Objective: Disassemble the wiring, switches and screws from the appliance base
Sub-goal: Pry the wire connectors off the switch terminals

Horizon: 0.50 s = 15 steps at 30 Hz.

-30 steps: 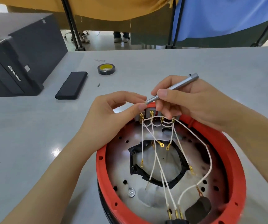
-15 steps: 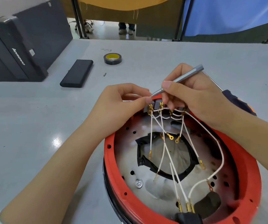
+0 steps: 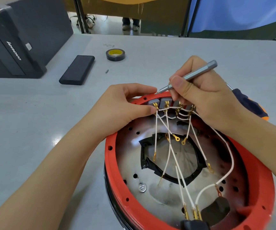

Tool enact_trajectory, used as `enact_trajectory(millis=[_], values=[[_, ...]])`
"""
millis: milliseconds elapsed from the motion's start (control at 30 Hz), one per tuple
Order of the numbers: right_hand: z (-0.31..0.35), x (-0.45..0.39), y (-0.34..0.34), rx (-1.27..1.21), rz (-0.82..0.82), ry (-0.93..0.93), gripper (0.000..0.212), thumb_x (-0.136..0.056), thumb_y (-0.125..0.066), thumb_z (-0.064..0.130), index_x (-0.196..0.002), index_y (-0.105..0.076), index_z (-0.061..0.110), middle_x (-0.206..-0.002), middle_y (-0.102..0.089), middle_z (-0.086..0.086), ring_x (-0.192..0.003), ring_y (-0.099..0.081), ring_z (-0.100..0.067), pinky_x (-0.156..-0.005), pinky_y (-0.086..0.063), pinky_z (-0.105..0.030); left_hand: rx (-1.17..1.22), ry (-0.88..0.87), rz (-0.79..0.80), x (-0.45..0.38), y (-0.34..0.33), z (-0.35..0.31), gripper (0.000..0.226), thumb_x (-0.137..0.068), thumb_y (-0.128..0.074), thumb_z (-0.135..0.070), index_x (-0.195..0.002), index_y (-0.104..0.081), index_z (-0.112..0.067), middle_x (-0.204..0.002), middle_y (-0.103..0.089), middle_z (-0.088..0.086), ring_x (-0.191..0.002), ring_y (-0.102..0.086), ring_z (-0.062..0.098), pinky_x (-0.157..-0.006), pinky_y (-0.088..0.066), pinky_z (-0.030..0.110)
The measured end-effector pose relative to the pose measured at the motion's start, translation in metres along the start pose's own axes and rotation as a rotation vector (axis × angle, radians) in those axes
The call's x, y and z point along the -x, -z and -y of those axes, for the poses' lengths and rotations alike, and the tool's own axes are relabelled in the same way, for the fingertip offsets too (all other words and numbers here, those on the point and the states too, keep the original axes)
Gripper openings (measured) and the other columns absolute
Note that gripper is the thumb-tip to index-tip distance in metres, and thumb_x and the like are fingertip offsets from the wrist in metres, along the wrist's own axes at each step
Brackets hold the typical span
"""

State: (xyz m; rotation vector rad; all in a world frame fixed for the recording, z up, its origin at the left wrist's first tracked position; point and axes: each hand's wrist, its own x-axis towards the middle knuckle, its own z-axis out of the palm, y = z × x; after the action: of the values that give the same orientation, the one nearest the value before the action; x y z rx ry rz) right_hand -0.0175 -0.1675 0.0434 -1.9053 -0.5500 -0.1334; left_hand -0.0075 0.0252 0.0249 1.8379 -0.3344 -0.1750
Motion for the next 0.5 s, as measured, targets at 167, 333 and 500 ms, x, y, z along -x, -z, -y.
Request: enact_trajectory(millis=[167, 333, 500], values=[[-0.0027, -0.0004, -0.0003, -0.016, 0.017, -0.029, 0.012, -0.092, -0.045, 0.027, -0.081, -0.045, 0.025, -0.065, -0.045, -0.001, -0.060, -0.040, -0.017, -0.057, -0.036, -0.028, -0.077, -0.027, -0.027, 0.0006, -0.0006, -0.0023, 0.033, -0.076, -0.076, -0.018, -0.098, -0.070, -0.041, -0.092, -0.071, -0.026, -0.083, -0.067, -0.006, -0.070, -0.047, 0.003], [-0.0054, -0.0004, -0.0005, -0.006, 0.042, -0.061, 0.011, -0.091, -0.044, 0.030, -0.081, -0.045, 0.024, -0.064, -0.044, 0.004, -0.059, -0.039, -0.011, -0.057, -0.034, -0.022, -0.055, -0.027, -0.023, 0.0007, -0.0014, -0.0017, 0.033, -0.076, -0.076, -0.015, -0.097, -0.070, -0.040, -0.093, -0.072, -0.023, -0.086, -0.068, -0.004, -0.076, -0.050, 0.008], [-0.0059, -0.0002, -0.0010, 0.025, 0.049, -0.069, 0.010, -0.090, -0.045, 0.032, -0.082, -0.045, 0.025, -0.059, -0.046, 0.011, -0.055, -0.039, -0.005, -0.054, -0.034, -0.016, -0.062, -0.025, -0.019, 0.0010, -0.0009, -0.0026, 0.034, -0.077, -0.075, -0.013, -0.101, -0.071, -0.038, -0.094, -0.072, -0.022, -0.087, -0.068, -0.004, -0.077, -0.050, 0.008]])
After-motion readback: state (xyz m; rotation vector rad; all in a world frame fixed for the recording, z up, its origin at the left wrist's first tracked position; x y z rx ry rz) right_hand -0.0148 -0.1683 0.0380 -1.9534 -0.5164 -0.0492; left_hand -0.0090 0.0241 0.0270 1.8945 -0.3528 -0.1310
